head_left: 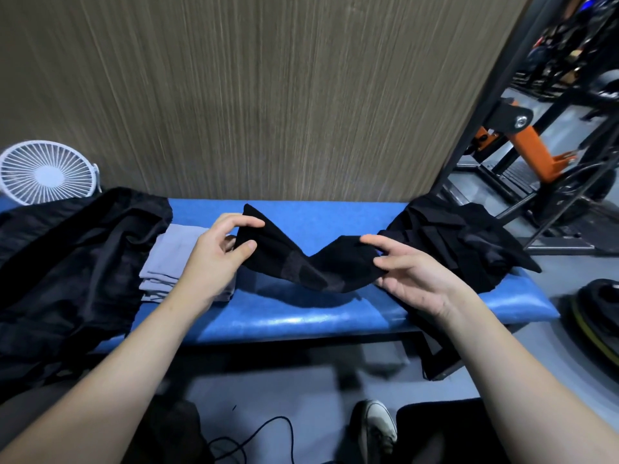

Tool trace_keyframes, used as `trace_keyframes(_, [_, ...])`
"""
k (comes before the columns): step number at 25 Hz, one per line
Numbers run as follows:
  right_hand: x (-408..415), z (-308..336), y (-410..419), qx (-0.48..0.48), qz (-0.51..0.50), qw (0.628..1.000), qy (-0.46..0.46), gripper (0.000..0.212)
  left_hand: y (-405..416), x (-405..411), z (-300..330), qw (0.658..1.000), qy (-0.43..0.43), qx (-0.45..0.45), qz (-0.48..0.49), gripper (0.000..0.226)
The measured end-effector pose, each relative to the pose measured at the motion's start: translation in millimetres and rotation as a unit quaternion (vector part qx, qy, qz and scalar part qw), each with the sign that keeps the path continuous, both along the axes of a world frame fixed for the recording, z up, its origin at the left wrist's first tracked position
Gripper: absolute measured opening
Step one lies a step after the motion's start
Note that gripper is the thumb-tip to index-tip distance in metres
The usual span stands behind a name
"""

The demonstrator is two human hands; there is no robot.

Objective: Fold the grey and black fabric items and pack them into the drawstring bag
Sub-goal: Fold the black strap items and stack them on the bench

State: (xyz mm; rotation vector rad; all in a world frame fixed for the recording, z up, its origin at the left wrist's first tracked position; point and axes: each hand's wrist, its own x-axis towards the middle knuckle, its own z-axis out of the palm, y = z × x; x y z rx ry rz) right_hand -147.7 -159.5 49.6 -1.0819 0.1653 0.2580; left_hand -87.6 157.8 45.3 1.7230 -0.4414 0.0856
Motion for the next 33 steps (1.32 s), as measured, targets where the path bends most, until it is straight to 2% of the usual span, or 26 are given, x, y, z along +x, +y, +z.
trace_keyframes(3, [2, -7, 1, -0.133, 0.041, 0.990, 0.024, 0.048, 1, 4, -4, 1.000, 0.007, 0.009, 0.007, 0.034])
trace_keyframes(6, [7, -13, -3, -0.234, -0.050, 0.971, 0.016, 0.050, 4, 9, -12, 0.998, 0.040, 0.042, 0.020, 0.034])
trace_keyframes(8, [9, -14, -11, -0.291, -0.122, 0.949, -0.018, 0.044, -1, 8, -19, 0.995, 0.079, 0.056, 0.012, 0.034])
trace_keyframes(11, [7, -17, -20, -0.421, -0.140, 0.895, -0.041, 0.028, -19, -1, -27, 0.989, 0.114, 0.089, -0.013, 0.033])
trace_keyframes(14, [9, -26, -22, -0.573, -0.096, 0.813, -0.019, 0.033, -33, -8, -43, 0.966, 0.056, 0.250, -0.005, 0.038])
trace_keyframes(16, [11, -29, -21, -0.625, -0.052, 0.779, -0.013, 0.040, -39, -12, -49, 0.947, 0.049, 0.318, 0.010, 0.044])
trace_keyframes(20, [14, -33, -21, -0.645, -0.022, 0.763, -0.030, 0.046, -42, -14, -47, 0.938, 0.066, 0.339, 0.021, 0.047])
trace_keyframes(24, [12, -31, -18, -0.607, -0.084, 0.790, -0.033, 0.032, -41, -19, -47, 0.930, 0.056, 0.363, 0.020, 0.049])
trace_keyframes(29, [6, -17, -4, -0.531, -0.152, 0.827, -0.104, 0.039, -36, -16, -50, 0.960, 0.124, 0.250, 0.009, 0.040])
trace_keyframes(33, [8, -13, 30, -0.498, -0.127, 0.841, -0.169, 0.042, -34, -13, -55, 0.968, 0.181, 0.176, 0.009, 0.040])
